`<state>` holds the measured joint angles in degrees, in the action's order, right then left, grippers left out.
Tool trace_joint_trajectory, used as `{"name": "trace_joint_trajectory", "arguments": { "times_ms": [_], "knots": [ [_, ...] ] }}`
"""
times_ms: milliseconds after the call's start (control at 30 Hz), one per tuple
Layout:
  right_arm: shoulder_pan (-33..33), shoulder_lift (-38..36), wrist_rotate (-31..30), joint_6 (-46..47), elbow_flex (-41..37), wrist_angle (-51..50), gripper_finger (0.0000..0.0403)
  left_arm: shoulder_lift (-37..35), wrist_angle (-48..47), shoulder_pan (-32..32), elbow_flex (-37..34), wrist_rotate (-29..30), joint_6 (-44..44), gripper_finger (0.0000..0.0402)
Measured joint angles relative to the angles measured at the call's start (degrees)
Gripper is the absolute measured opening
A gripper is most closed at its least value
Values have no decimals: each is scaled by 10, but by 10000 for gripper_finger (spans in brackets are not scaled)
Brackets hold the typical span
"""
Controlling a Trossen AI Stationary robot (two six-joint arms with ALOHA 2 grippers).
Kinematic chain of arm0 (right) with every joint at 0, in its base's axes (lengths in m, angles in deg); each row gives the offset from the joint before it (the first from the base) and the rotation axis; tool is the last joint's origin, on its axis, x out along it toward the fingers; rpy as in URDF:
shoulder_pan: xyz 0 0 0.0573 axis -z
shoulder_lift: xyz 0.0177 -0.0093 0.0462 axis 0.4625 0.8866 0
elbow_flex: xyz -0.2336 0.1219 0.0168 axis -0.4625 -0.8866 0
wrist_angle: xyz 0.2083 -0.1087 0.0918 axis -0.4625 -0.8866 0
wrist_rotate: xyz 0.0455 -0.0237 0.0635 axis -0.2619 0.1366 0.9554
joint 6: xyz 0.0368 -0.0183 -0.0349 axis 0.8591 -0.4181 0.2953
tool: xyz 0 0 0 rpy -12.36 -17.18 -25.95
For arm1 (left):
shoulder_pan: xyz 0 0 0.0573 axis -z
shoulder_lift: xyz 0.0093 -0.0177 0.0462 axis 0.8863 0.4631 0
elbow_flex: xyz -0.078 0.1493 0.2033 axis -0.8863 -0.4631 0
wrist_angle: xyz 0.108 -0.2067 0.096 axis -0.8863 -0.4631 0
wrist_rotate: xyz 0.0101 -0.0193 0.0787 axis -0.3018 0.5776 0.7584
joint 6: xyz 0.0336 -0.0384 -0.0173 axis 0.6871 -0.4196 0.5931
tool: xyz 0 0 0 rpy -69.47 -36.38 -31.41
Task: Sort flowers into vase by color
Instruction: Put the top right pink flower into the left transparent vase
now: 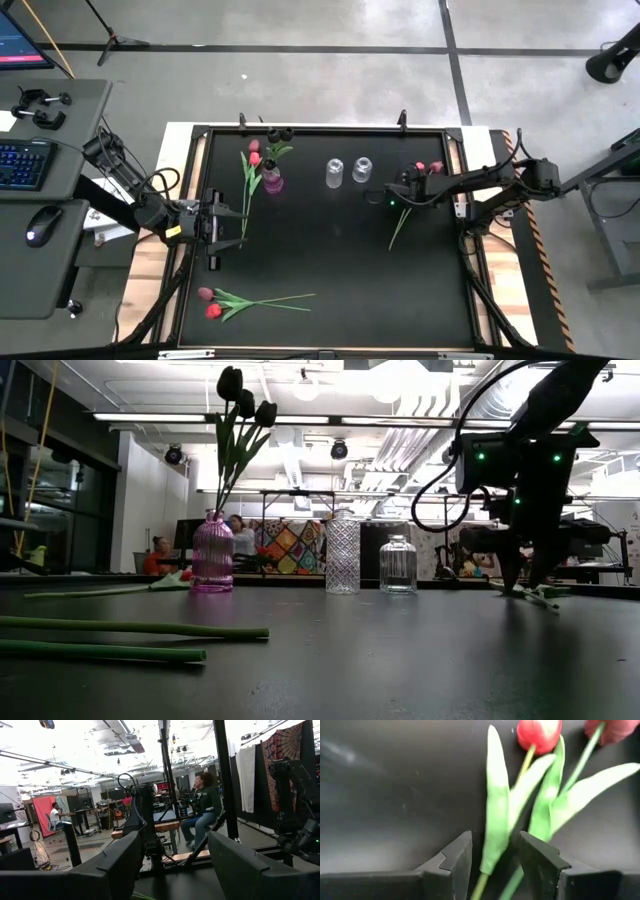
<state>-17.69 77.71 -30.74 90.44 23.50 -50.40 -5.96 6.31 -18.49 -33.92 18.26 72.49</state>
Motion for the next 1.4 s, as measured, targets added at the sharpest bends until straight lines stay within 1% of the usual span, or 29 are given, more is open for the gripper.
{"name": "trace_joint_trajectory", "arguments": {
  "times_ms": [133,267,567,800,900,1000,1133,1300,1400],
  "knots": [
    [1,0,-6,-4,0,20,147,0,0,0,0,0,0,225],
    [3,0,-2,0,0,13,147,0,0,0,0,0,0,225],
    [3,0,-20,37,0,-1,146,0,0,0,0,0,0,225],
    [3,2,-22,41,0,-1,146,0,0,0,0,0,-1,225],
    [3,17,-27,53,0,1,146,0,0,0,0,0,-1,225],
    [3,49,-25,55,0,12,146,0,0,0,0,0,-2,225],
    [2,83,-47,55,2,26,146,0,0,0,0,0,-2,225],
    [2,90,-59,55,2,30,145,0,0,0,0,0,-2,225],
    [2,91,-59,52,2,30,134,0,0,0,0,0,-2,225]
  ]
}}
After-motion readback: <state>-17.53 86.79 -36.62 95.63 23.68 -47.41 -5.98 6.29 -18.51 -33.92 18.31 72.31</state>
